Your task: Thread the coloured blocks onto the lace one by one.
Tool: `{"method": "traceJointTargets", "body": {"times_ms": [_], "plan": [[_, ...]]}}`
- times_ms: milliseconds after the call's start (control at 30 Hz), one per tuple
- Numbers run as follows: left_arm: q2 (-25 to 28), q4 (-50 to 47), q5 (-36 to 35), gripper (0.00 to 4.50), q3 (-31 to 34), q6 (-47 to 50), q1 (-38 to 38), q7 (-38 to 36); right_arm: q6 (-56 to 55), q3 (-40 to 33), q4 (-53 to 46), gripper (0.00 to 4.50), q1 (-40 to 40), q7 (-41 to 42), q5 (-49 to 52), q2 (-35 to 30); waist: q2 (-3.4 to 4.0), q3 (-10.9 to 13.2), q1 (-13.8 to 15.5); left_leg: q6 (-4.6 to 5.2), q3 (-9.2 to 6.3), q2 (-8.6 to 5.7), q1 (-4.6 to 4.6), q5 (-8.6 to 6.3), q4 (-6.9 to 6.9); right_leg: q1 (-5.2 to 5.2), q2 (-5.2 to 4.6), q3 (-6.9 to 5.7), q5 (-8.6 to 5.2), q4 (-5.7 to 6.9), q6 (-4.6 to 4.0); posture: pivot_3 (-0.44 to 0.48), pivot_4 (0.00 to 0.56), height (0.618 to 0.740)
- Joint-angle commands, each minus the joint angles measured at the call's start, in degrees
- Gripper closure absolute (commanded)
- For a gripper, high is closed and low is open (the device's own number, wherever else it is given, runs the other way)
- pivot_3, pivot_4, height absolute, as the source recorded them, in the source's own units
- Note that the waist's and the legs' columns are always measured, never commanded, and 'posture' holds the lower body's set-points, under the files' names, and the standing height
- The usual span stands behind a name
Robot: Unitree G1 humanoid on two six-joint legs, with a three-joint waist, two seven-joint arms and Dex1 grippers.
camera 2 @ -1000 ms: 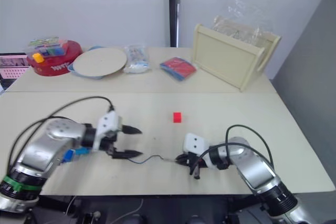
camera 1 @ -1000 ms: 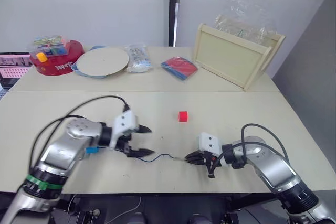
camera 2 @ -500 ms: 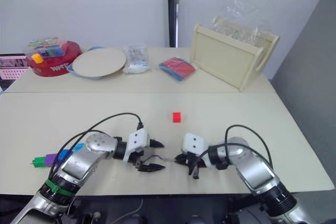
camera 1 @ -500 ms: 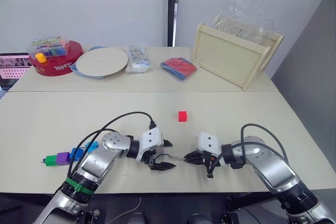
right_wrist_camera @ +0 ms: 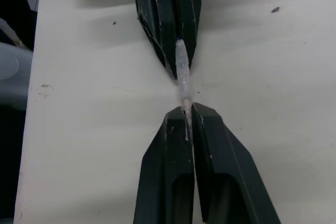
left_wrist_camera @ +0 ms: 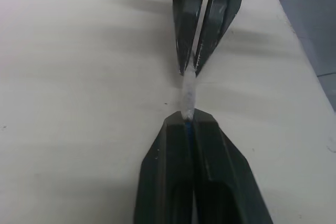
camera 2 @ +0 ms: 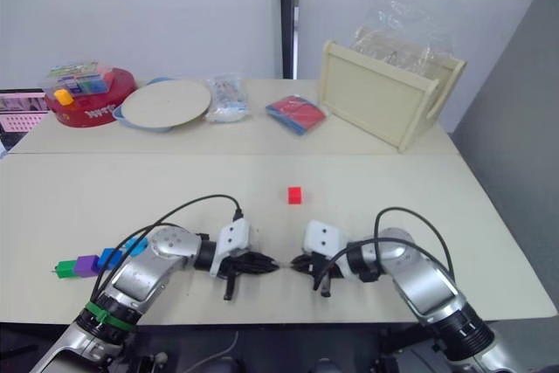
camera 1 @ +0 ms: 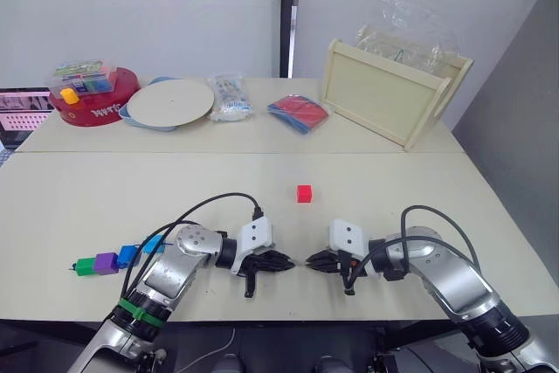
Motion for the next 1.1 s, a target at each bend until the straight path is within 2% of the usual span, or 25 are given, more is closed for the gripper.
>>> {"method": "traceJointTargets", "body": {"times_ms": [33, 333, 467, 633, 700, 767, 867, 1000, 1100], "plan": [[-0.39, -1.58, -1.34, 4.47, 1.54, 0.5, -1.25, 0.18, 0.32, 0.16, -1.76, 4.5, 0.02, 0.65, 0.23, -0.48, 0.0, 0.0, 0.01, 0.0, 0.0, 0.0, 0.0, 0.0, 0.0, 0.0, 0.0, 0.0, 0.0, 0.0, 0.0, 0.0, 0.15, 0.74], [0.19, -3.64, -4.5, 4.47, 3.14, 2.04, -0.1, -1.14, 1.13, 0.55, -1.75, 4.5, 0.74, 0.93, 0.57, -0.57, 0.0, 0.0, 0.0, 0.0, 0.0, 0.0, 0.0, 0.0, 0.01, 0.0, 0.0, 0.0, 0.0, 0.0, 0.0, 0.0, 0.15, 0.74], [2.27, -4.11, -4.57, 4.5, 3.69, 2.11, 0.72, -1.75, 3.46, -1.14, -2.75, 3.05, 0.84, 0.04, 2.32, 0.15, 0.0, 0.0, -0.01, 0.0, -0.01, 0.0, 0.0, 0.0, 0.01, 0.0, 0.0, 0.0, 0.0, 0.01, 0.0, 0.0, 0.15, 0.74], [4.91, -4.24, -4.57, 4.5, 4.67, 1.54, 2.43, -2.15, 4.29, -3.51, -3.37, 1.5, 1.43, -2.17, 3.41, 0.45, 0.0, 0.0, -0.13, 0.0, -0.01, 0.0, 0.01, 0.0, 0.01, 0.0, 0.0, 0.0, 0.0, 0.02, 0.0, 0.0, 0.15, 0.74], [5.72, -4.55, -4.88, 4.5, 5.31, 1.43, 3.34, -2.27, 5.12, -4.91, -3.76, 0.63, 1.86, -3.43, 4.44, 0.94, 0.0, 0.0, -0.12, 0.0, -0.01, 0.0, 0.0, 0.0, 0.01, 0.0, 0.0, 0.0, 0.0, 0.02, 0.0, 0.0, 0.15, 0.74], [6.58, -4.64, -5.18, 4.5, 6.13, 1.42, 4.27, -2.25, 6.31, -6.71, -3.56, 0.03, 2.07, -5.38, 5.58, 2.43, 0.0, 0.0, -0.1, 0.0, -0.01, 0.01, 0.0, 0.0, 0.01, 0.0, 0.0, 0.0, 0.0, 0.02, 0.0, 0.0, 0.15, 0.74], [7.45, -4.83, -5.59, 4.5, 7.28, 1.4, 5.35, -2.09, 7.17, -8.57, -2.54, 0.01, 2.01, -8.76, 6.07, 4.92, 0.0, 0.0, -0.12, 0.0, -0.01, 0.01, 0.0, 0.0, 0.01, 0.0, 0.0, 0.0, 0.0, 0.03, 0.0, 0.0, 0.15, 0.74], [9.29, -5.01, -6.06, 4.5, 9.82, 1.56, 7.82, -1.9, 6.66, -10.52, 1.18, 0.01, 2.37, -20.77, 2.14, 12.46, -0.01, -0.01, -0.35, 0.0, -0.02, 0.04, 0.02, 0.0, 0.0, -0.01, 0.03, 0.0, 0.0, 0.06, 0.0, 0.0, 0.15, 0.74], [10.3, -5.07, -6.23, 4.5, 10.85, 1.36, 9.13, -2.11, 7.05, -11.24, 0.85, 0.01, 3.74, -26.75, 1.2, 17.04, 0.0, -0.01, -0.32, 0.0, -0.02, 0.04, 0.03, 0.0, -0.02, -0.04, 0.02, 0.01, 0.0, 0.09, 0.0, 0.0, 0.15, 0.74]]}}
